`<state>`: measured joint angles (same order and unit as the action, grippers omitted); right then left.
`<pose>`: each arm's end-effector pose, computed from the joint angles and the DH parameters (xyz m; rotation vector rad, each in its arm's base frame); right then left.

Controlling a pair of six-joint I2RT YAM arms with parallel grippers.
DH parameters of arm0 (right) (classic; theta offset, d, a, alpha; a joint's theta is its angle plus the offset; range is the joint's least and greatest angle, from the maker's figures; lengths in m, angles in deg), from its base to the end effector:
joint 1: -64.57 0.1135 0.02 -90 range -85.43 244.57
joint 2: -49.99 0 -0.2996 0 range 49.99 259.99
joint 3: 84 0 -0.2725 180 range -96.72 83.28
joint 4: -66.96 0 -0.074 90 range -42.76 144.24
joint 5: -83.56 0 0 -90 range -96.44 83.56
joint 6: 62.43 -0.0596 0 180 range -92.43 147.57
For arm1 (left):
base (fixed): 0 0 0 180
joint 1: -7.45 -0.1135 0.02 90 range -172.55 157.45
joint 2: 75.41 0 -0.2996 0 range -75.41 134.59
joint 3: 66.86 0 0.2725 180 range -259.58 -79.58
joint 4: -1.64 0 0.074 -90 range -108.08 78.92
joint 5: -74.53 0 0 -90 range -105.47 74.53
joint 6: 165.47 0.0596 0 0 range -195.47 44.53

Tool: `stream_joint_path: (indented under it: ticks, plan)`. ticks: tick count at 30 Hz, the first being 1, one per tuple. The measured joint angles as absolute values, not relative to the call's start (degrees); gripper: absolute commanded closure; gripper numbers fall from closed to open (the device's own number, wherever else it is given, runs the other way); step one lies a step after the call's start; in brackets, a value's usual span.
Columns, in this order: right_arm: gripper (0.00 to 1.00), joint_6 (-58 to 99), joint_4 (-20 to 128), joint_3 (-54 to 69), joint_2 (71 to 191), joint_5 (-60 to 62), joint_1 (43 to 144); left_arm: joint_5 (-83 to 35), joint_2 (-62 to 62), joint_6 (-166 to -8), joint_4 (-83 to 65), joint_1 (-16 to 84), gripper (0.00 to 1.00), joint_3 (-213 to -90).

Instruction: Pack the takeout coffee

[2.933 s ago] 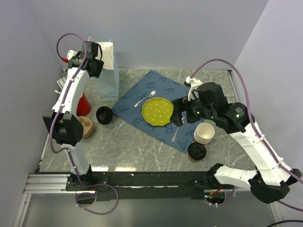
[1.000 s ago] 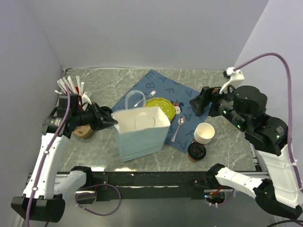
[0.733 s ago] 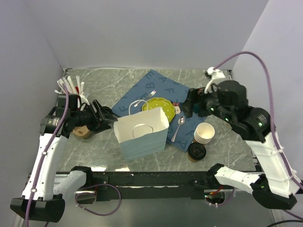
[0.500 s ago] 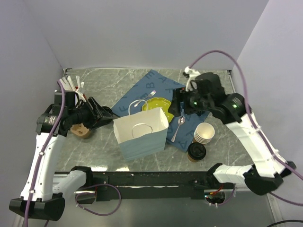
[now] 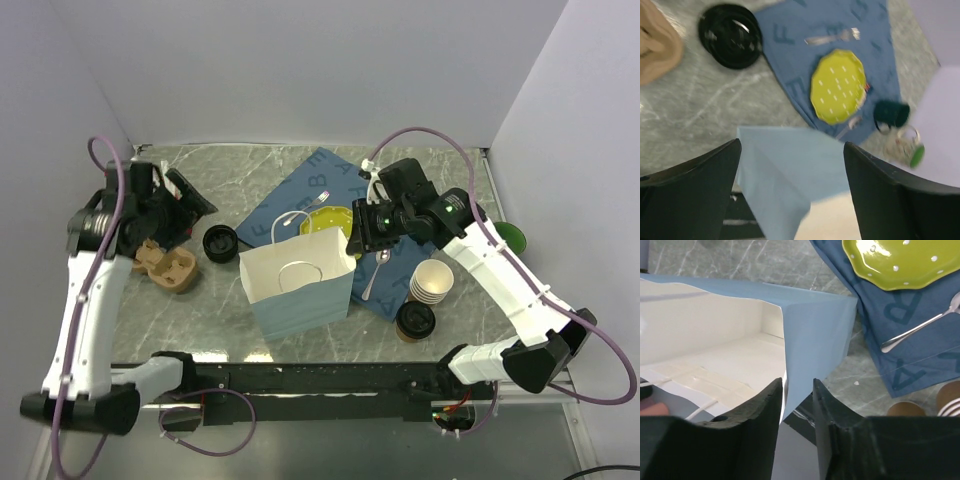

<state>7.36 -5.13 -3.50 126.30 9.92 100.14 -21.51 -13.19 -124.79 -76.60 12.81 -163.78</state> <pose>0.2227 0.1799 0.4130 -0.4733 2.4894 0.7652 0.1995 -0.0250 0.4419 -0.8489 2.2486 -0.5863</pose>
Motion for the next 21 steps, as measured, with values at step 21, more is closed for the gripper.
stream_joint_path:
  ticks: [21]
  plan:
    - [1.00, -9.40, -0.28, 4.02, 122.33, 15.45, 100.82, 2.29, -3.34, -142.47, -78.43, -5.09, 0.28, -161.73]
